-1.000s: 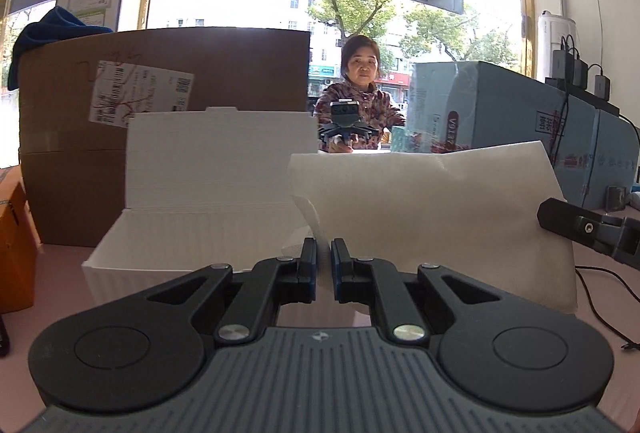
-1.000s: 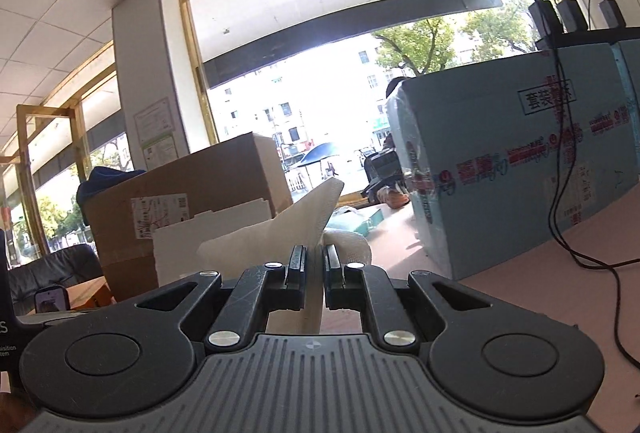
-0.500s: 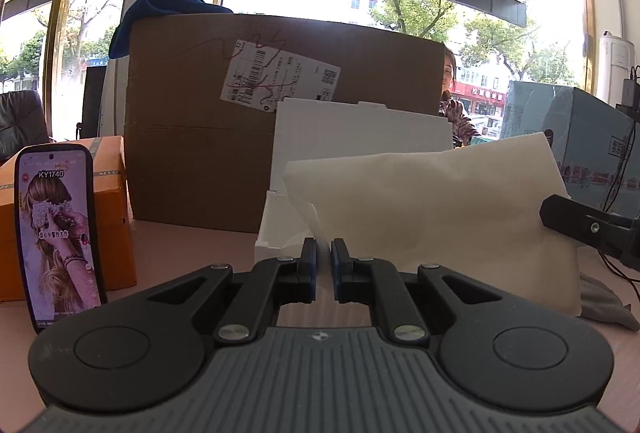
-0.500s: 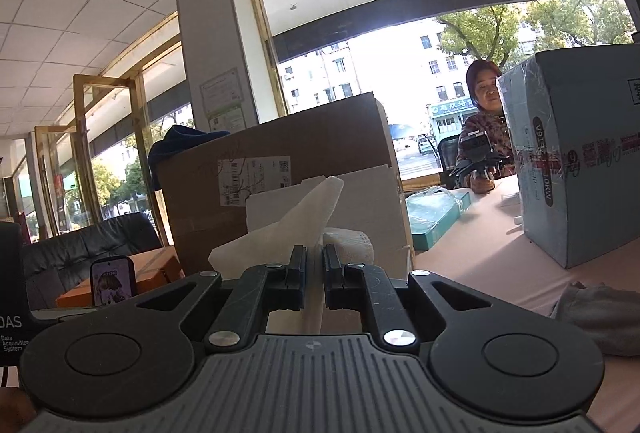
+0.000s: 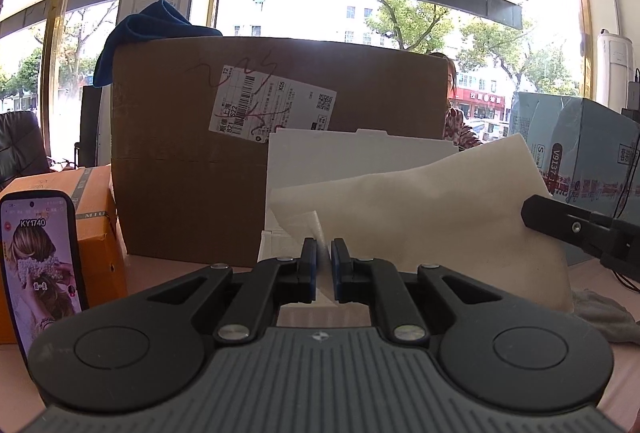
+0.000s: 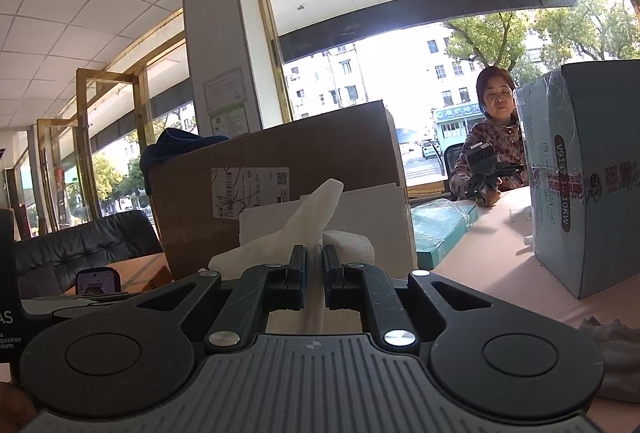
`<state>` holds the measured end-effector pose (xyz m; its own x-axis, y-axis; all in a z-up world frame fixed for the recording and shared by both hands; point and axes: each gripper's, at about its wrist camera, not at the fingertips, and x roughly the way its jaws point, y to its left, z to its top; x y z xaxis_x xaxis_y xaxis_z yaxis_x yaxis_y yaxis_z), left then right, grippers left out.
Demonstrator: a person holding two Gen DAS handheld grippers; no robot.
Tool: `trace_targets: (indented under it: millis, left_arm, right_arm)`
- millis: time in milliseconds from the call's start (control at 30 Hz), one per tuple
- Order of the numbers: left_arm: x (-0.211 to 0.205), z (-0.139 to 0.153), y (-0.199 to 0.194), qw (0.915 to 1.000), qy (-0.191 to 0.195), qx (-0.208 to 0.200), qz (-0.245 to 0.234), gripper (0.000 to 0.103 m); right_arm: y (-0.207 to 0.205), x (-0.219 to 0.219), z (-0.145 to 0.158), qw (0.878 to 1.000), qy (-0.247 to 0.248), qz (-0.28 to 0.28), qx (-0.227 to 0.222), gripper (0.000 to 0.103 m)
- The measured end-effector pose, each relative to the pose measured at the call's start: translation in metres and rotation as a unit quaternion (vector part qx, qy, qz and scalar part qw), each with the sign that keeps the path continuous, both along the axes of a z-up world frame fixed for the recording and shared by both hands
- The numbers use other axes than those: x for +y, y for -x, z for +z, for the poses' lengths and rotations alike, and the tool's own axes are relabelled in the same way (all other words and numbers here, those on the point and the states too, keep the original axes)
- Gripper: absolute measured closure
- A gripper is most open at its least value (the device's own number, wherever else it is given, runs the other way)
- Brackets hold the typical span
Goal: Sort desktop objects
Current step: 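Lift the cream cloth with the left gripper and carry it to the white box, then lower the cream cloth into the white box and open the left gripper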
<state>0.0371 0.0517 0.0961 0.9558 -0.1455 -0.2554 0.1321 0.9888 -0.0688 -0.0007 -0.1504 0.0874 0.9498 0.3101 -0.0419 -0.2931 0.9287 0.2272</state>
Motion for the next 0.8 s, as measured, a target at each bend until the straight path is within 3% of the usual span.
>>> trace_targets:
  millis: [500,800]
  left_arm:
    - [-0.015,0.026,-0.062,1.0,-0.001,-0.002,0.005,0.096]
    - [-0.029,0.012,-0.089,0.9994,-0.013,0.033,0.0,0.096]
  right_arm:
    - [-0.062,-0.022,0.015,1.0,-0.016,-0.004,0.012,0.095]
    - [-0.087,-0.03,0.002,0.999,-0.016,-0.005,0.045,0.095]
